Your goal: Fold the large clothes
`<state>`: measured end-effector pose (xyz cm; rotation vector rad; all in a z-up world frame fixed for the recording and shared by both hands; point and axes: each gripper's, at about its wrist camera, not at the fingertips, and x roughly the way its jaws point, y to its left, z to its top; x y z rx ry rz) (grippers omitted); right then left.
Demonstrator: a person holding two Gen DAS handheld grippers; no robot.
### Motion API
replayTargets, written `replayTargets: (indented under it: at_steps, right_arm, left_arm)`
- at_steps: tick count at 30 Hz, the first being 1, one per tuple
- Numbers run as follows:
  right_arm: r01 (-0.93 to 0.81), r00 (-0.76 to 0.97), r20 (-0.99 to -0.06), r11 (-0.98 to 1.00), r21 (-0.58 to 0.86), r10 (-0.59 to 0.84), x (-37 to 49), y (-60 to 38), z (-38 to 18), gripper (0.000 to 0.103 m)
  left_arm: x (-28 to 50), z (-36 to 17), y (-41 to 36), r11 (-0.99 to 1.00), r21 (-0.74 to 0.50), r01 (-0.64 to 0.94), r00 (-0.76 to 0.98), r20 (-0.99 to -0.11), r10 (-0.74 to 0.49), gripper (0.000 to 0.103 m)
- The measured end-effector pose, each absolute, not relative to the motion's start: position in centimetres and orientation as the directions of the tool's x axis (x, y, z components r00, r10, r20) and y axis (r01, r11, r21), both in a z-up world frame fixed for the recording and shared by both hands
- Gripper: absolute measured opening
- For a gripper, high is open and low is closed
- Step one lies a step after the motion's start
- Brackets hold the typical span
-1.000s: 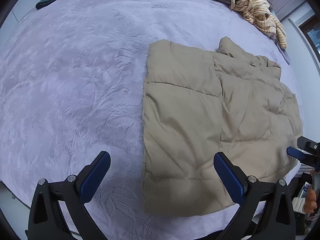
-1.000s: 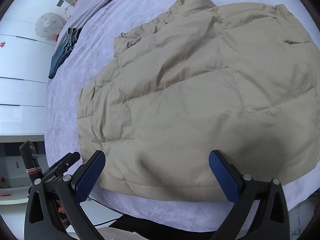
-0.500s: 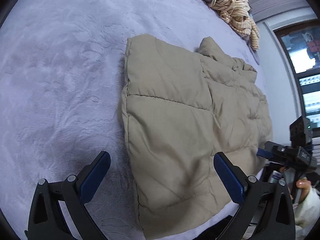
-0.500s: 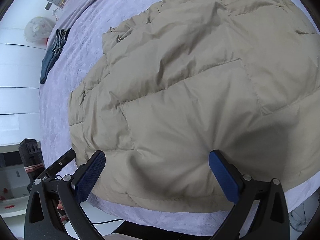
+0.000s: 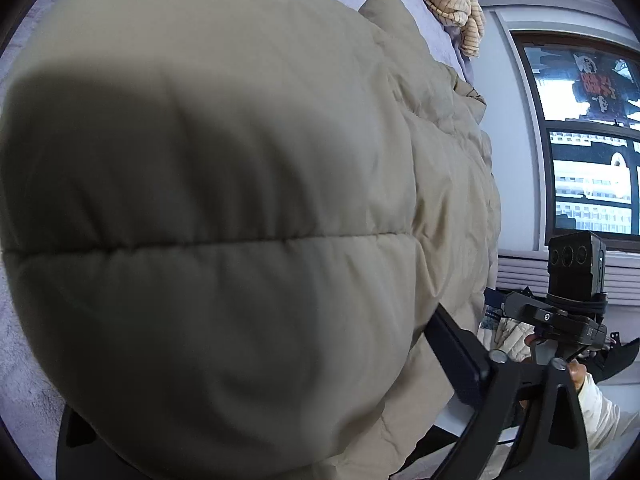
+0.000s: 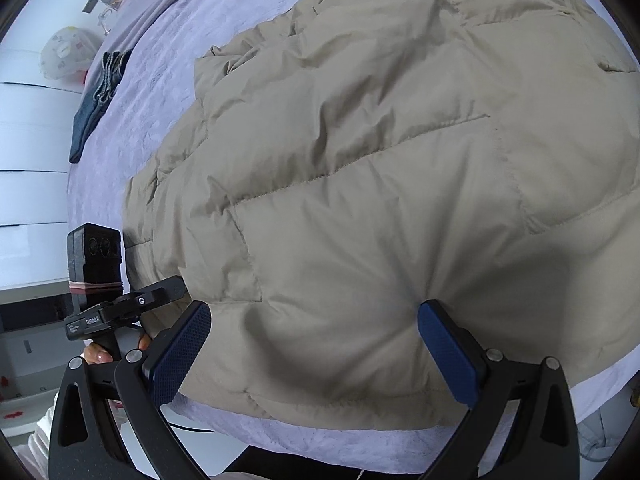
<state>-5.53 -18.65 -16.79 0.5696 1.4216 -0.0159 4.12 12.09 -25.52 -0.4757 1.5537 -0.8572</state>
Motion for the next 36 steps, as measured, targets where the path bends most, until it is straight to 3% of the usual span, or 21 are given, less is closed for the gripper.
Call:
replayTargets:
  at_steps: [1,3,9,11,13,14,23,26,36]
  right_arm:
    - [0.342,0.171,-0.930,0.866,0.365,0.324,-5.6,-18.6,-16.7,0.103]
    - [0.333,0.168,-0.926,0.865,0.376,0.338,-5.6,-18.6,-16.1,0.103]
    - [0.294,0.217,-0.936,0.895,0.335,0.279,-6.3,-19.7,-13.5,0.102]
    - [0.296,0.250,-0.933,0.897,0.329,0.259,-6.3,-20.4,-13.2,0.085]
    - [0.314,0.254,-0.938,0.897,0.311,0.236,-5.9,-21.1,-13.7,0.017]
    - [0.314,0.265,-0.935,0.896,0.313,0.233,-5.7,-21.4,-14.0,0.011]
    - [0.250,0.316,-0.888,0.874,0.417,0.333,-1.2,-23.2,-18.4,0.010]
    - [0.249,0.292,-0.875,0.853,0.459,0.386,-0.1,-24.2,-20.0,0.004]
    - [0.267,0.253,-0.791,0.746,0.610,0.557,0.0,-27.3,-22.0,0.000]
  left_arm:
    - [4.1,-25.4,12.2,0.639,-0.747,0.185,-0.182,-0.665,-0.725,0.058]
    - [4.0,-25.1,12.4,0.600,-0.782,0.166,-0.185,-0.622,-0.760,0.038]
    - [3.4,-22.3,11.8,0.589,-0.783,0.201,-0.145,-0.618,-0.772,0.029]
    - [3.2,-20.9,11.4,0.588,-0.781,0.211,-0.138,-0.619,-0.773,0.029]
    - [3.0,-19.3,10.9,0.590,-0.776,0.224,-0.132,-0.624,-0.770,0.029]
    - [2.9,-18.5,10.6,0.592,-0.773,0.229,-0.129,-0.627,-0.768,0.029]
    - [0.7,-10.7,4.9,0.660,-0.727,0.189,-0.057,-0.679,-0.732,0.029]
    - [-0.1,-8.7,1.2,0.679,-0.714,0.171,-0.043,-0.694,-0.719,0.029]
    - [-0.3,-5.3,-11.9,0.755,-0.632,0.172,-0.060,-0.772,-0.633,0.030]
